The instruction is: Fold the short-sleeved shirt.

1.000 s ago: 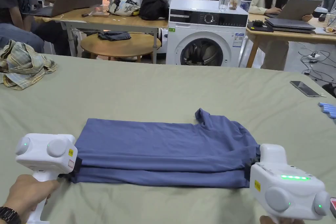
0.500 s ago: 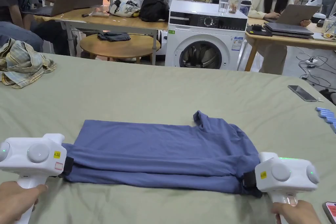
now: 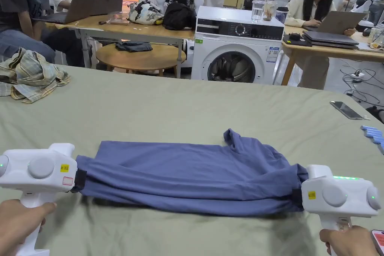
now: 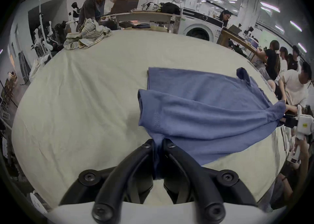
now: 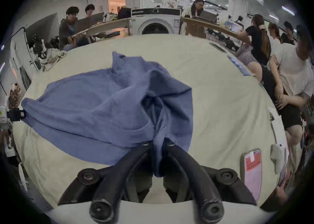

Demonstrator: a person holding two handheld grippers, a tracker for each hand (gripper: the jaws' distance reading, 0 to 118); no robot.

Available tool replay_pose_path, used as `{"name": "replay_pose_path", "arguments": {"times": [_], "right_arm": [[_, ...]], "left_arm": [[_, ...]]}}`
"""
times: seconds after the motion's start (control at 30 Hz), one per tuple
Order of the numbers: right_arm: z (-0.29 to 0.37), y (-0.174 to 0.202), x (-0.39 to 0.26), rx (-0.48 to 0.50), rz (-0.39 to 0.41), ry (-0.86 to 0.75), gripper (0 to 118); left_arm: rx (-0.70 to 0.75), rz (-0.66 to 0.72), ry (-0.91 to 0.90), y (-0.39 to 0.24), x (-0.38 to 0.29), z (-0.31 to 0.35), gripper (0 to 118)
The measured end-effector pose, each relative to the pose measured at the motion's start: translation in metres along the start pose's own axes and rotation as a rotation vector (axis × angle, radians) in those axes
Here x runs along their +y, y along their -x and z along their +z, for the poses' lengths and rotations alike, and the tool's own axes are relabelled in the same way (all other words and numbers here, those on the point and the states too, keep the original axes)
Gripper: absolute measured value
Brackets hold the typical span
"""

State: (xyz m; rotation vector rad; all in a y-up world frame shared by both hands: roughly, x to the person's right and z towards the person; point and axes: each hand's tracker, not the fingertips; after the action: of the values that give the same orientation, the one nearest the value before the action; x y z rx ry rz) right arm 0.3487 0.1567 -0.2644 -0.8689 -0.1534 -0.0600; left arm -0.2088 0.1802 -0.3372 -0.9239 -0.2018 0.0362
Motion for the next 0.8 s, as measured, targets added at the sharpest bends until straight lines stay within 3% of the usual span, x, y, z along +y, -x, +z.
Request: {"name": "replay_pose_path", "arguments": {"times": [0.37, 0.5, 0.8], "right_arm": [[0.063, 0.008, -0.053, 0.001, 0.053, 0.043, 4], [0.062, 0.014, -0.085, -0.012, 0.086, 0.118, 5], [0.032, 0.017, -0.107, -0.034, 0.058, 0.163, 8]], "left_arm": [[0.002, 0.006, 0.004, 0.020, -0.059, 0.050, 2], [-0.003, 0.027, 0.035, 0.026, -0.089, 0.053, 2], [0.027, 0.026, 0.118, 0.024, -0.119, 0.018, 2]]}}
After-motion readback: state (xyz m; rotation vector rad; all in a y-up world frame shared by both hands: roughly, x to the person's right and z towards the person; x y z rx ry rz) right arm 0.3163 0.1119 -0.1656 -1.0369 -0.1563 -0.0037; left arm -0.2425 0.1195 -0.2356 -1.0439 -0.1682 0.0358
